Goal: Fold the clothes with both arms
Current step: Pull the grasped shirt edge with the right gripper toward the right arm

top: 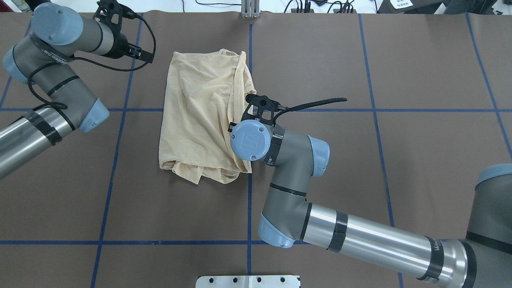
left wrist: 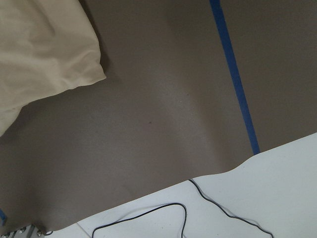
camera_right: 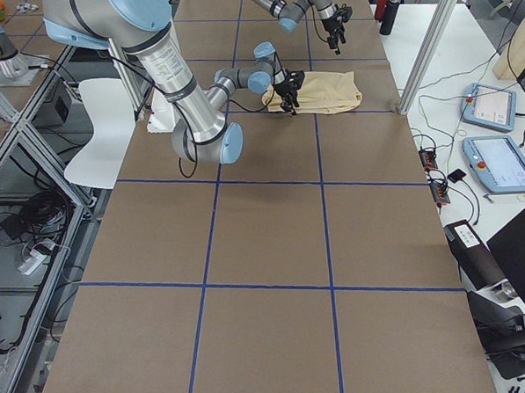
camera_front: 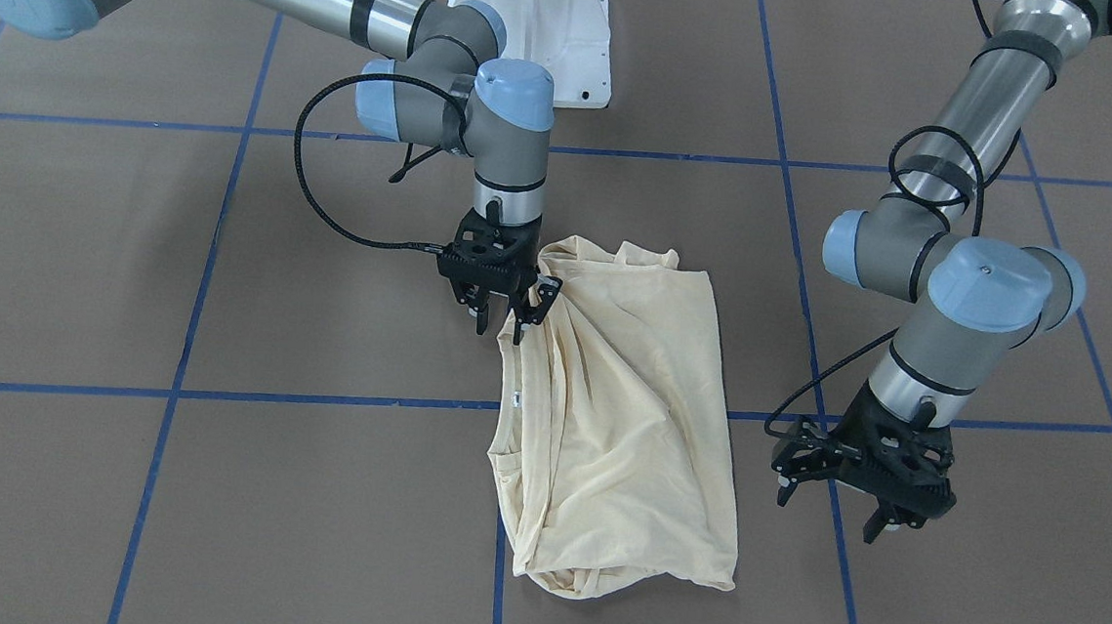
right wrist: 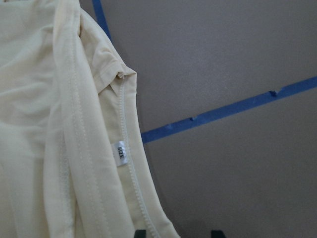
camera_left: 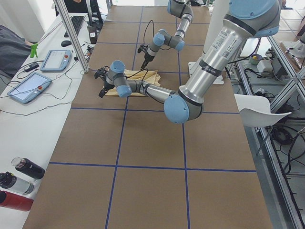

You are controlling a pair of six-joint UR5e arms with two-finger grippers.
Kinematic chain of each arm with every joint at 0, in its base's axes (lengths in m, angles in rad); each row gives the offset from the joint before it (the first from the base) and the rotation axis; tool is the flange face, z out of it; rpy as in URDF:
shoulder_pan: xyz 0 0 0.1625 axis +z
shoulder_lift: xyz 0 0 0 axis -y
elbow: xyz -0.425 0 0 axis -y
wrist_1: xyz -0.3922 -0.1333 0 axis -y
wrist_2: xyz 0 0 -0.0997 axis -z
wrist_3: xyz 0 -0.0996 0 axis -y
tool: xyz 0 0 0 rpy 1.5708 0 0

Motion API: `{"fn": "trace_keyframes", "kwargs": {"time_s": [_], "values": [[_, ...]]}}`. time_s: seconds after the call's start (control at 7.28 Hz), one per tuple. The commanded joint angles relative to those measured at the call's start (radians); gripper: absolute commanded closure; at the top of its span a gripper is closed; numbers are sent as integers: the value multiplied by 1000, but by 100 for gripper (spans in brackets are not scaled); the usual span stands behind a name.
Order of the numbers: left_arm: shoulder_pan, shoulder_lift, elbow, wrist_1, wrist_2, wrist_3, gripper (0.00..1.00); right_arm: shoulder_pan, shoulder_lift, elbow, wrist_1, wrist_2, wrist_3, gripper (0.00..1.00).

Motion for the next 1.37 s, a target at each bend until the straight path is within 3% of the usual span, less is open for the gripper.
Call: {"fn": "trace_keyframes", "kwargs": {"time_s": [0.0,0.14,0.41,0.82,1.24], "values": [[0,0,0,-2,0,-1,0,-3,18,-35,21,-5,0,53],[0,0,1,-2,0,-1,0,-5,24,-38,21,-5,1,61],[0,0,0,-2,0,-2,0,-6,25,-38,20,-5,0,100],[0,0,0,-10,0,-6,0,-11,4,-2,21,0,-20,100],[2,5,-4,-18,0,-6,0,-20,-264,298,24,12,-95,100]]}}
